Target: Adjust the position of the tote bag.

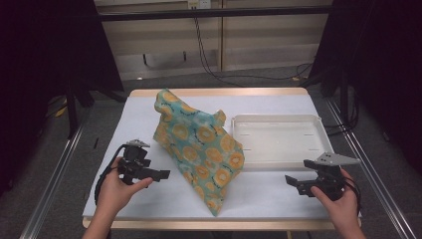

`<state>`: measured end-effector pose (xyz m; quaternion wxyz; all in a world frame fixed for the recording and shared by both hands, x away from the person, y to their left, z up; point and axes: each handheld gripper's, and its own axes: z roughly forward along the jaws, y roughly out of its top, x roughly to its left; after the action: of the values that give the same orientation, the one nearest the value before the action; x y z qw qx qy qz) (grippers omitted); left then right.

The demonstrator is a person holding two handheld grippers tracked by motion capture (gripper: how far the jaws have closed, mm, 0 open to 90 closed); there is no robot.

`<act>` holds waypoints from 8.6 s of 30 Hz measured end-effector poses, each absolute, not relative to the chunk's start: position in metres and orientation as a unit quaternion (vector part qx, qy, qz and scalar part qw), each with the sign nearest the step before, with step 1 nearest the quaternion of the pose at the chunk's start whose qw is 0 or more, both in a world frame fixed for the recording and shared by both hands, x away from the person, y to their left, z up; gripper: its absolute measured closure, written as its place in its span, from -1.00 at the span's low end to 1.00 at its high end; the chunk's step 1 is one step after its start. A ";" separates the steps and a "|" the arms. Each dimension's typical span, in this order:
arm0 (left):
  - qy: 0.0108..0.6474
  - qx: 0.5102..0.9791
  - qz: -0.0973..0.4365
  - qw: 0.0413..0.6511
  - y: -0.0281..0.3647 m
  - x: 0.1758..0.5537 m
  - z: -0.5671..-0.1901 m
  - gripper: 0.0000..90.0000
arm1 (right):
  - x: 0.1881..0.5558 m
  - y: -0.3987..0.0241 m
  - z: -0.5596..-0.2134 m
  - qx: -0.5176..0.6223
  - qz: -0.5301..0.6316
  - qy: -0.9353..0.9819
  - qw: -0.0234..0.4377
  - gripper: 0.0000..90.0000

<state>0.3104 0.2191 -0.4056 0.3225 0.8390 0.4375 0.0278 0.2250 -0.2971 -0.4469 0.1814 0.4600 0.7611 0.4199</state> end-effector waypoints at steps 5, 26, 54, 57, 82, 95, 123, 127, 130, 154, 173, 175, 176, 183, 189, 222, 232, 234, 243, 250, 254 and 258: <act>0.432 0.840 0.023 0.329 0.212 0.319 -0.372 -0.79 | 0.227 -0.294 -0.446 0.457 0.420 0.763 0.179 -0.82; 0.432 0.846 0.004 0.313 0.191 0.348 -0.300 -0.79 | 0.229 -0.292 -0.446 0.456 0.421 0.764 0.178 -0.82; 0.507 0.801 -0.001 0.319 0.152 0.388 -0.240 -0.79 | 0.228 -0.290 -0.446 0.452 0.426 0.764 0.172 -0.82; 0.510 0.799 0.005 0.318 0.148 0.390 -0.238 -0.80 | 0.228 -0.290 -0.446 0.452 0.424 0.766 0.168 -0.82; 0.543 0.789 0.029 0.285 0.122 0.399 -0.230 -0.85 | 0.230 -0.290 -0.450 0.452 0.420 0.771 0.158 -0.82; 0.542 0.798 0.032 0.261 0.119 0.399 -0.239 -0.69 | 0.231 -0.289 -0.450 0.451 0.419 0.772 0.158 -0.82; 0.532 0.814 0.058 0.227 0.113 0.395 -0.249 -0.72 | 0.230 -0.291 -0.450 0.453 0.424 0.769 0.155 -0.82; 0.532 0.818 0.061 0.209 0.115 0.394 -0.249 -0.43 | 0.230 -0.291 -0.450 0.453 0.425 0.768 0.156 -0.82; 0.546 0.815 0.025 0.191 0.117 0.394 -0.253 -0.03 | 0.231 -0.291 -0.450 0.453 0.425 0.769 0.152 -0.82; 0.470 0.868 0.020 0.161 0.106 0.395 -0.239 1.00 | 0.232 -0.298 -0.450 0.461 0.433 0.759 0.152 -0.82; 0.364 0.922 0.041 0.128 0.094 0.401 -0.224 1.00 | 0.231 -0.299 -0.450 0.466 0.436 0.755 0.148 -0.82; 0.363 0.922 0.036 0.130 0.094 0.402 -0.223 1.00 | 0.231 -0.299 -0.450 0.466 0.435 0.756 0.147 -0.82; 0.347 0.929 0.036 0.125 0.094 0.404 -0.221 1.00 | 0.231 -0.299 -0.450 0.468 0.435 0.755 0.146 -0.82; 0.320 0.938 0.041 0.129 0.091 0.408 -0.218 1.00 | 0.232 -0.300 -0.450 0.468 0.436 0.754 0.148 -0.82; 0.364 0.920 0.043 0.138 0.093 0.405 -0.216 0.97 | 0.231 -0.301 -0.450 0.472 0.434 0.753 0.151 -0.82; 0.461 0.870 0.002 0.173 0.112 0.382 -0.225 0.62 | 0.228 -0.298 -0.448 0.468 0.434 0.754 0.153 -0.82; 0.424 0.891 0.031 0.155 0.112 0.384 -0.230 0.84 | 0.228 -0.298 -0.448 0.468 0.434 0.755 0.151 -0.82; 0.419 0.894 0.031 0.154 0.113 0.385 -0.230 0.84 | 0.228 -0.298 -0.448 0.466 0.435 0.755 0.152 -0.82; 0.435 0.887 0.015 0.154 0.114 0.390 -0.233 0.90 | 0.226 -0.300 -0.448 0.468 0.434 0.755 0.152 -0.82; 0.425 0.893 0.013 0.148 0.116 0.391 -0.233 1.00 | 0.225 -0.301 -0.449 0.470 0.435 0.753 0.151 -0.82; 0.415 0.899 0.023 0.136 0.116 0.394 -0.230 1.00 | 0.225 -0.301 -0.449 0.470 0.435 0.753 0.150 -0.82; 0.393 0.911 0.020 0.128 0.115 0.397 -0.227 1.00 | 0.225 -0.302 -0.449 0.470 0.438 0.752 0.149 -0.82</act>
<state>0.3970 0.1145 -0.2266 0.1283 0.9105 0.3926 0.0202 0.2246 -0.3023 -0.4491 0.1493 0.4696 0.7521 0.4376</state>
